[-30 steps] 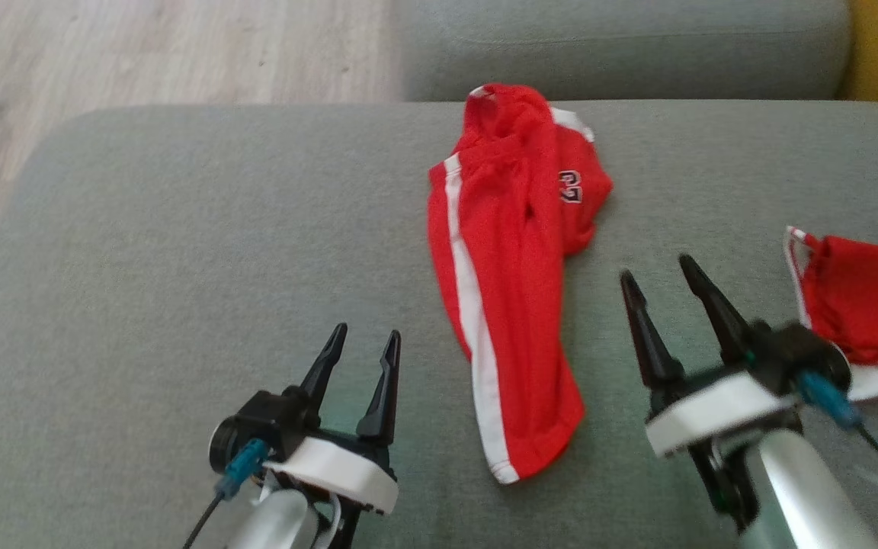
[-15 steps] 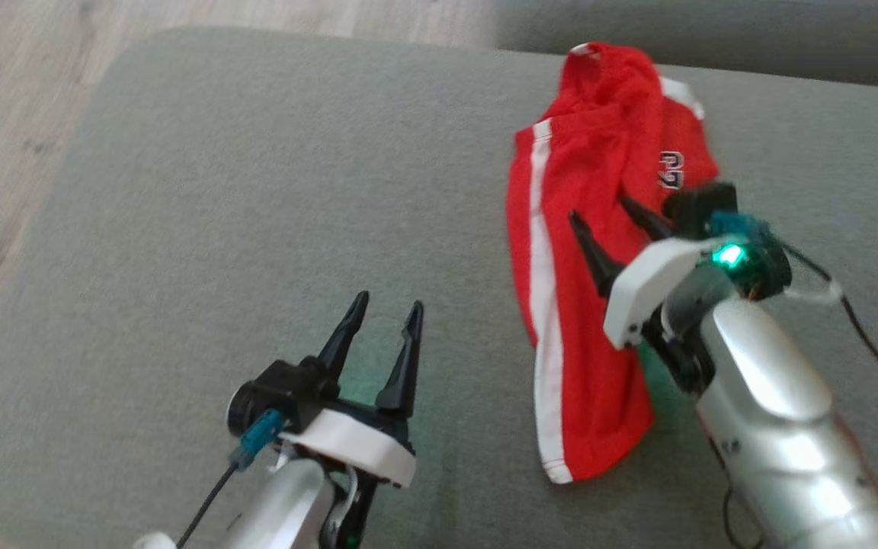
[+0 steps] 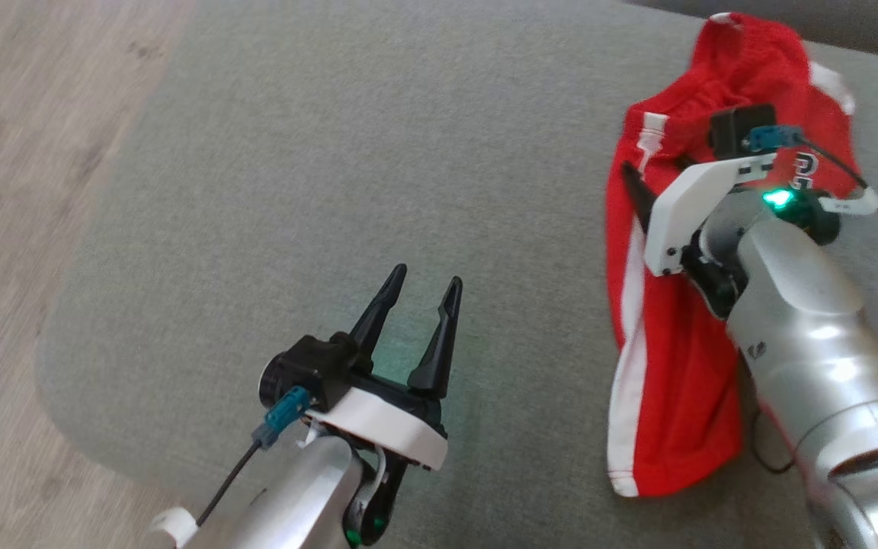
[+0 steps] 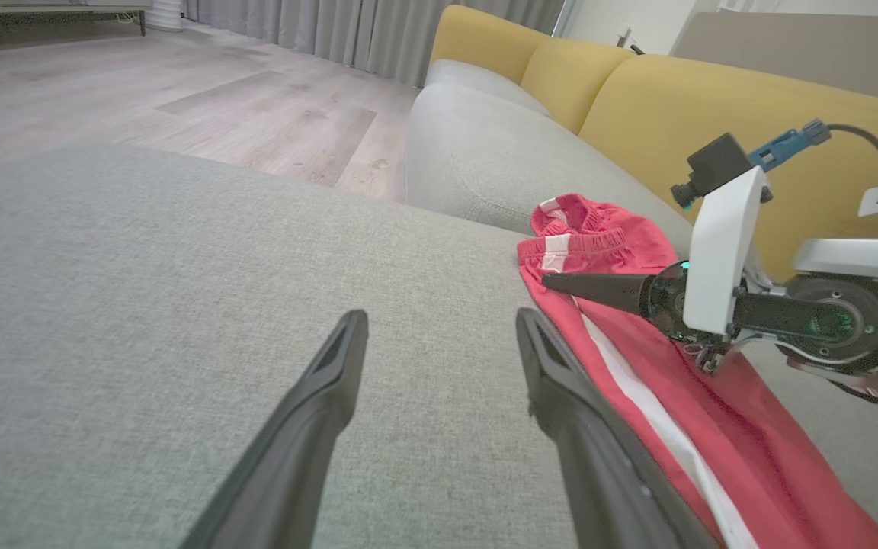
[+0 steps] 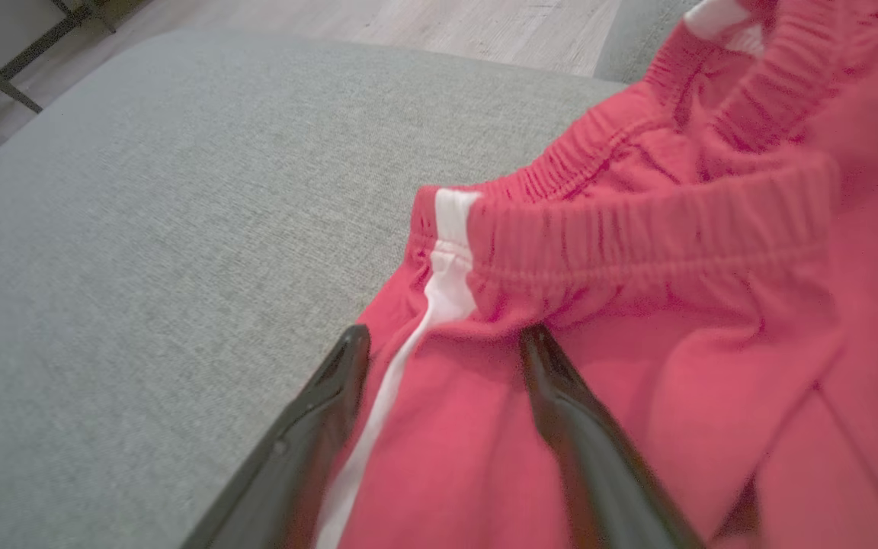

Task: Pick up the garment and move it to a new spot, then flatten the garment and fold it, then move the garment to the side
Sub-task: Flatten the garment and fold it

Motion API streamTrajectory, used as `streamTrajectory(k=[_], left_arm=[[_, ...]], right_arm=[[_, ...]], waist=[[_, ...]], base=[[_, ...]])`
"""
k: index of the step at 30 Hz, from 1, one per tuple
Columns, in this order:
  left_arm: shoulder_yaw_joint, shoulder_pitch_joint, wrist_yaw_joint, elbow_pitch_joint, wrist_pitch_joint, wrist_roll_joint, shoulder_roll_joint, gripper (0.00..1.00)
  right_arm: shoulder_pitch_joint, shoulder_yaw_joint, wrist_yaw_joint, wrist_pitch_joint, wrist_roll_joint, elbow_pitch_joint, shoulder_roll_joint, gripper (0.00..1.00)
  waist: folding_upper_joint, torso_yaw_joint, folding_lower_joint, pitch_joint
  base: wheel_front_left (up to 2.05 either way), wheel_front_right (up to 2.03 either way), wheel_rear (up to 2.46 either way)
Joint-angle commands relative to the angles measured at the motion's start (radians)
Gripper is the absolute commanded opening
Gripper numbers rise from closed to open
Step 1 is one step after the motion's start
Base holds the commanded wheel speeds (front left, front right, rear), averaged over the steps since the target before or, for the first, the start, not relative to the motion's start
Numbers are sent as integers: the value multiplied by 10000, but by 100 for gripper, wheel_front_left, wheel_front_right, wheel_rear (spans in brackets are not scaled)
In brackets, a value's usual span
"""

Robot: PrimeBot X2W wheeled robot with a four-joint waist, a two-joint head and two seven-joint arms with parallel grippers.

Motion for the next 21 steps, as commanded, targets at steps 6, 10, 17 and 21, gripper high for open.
streamTrajectory(k=[6, 10, 17, 21], left_arm=[[135, -362, 176, -342, -95, -156, 24, 100], [214, -329, 208, -288, -95, -135, 24, 100], [325, -307, 163, -196, -95, -21, 24, 100], [383, -285, 149, -150, -95, 37, 24, 100]], right_arm=[[-566, 311, -7, -550, -132, 448, 239, 0], [-360, 1454, -7, -1048, 298, -10, 423, 0], [503, 5895, -7, -962, 2580, -2699, 452, 0], [485, 7944, -7, -1074, 3557, -3508, 396, 0]], waist=[[0, 420, -1, 282], [0, 330, -1, 173], [0, -40, -1, -88], [0, -259, -1, -225]], base=[[0, 0, 0], [0, 0, 0], [0, 0, 0], [0, 0, 0]])
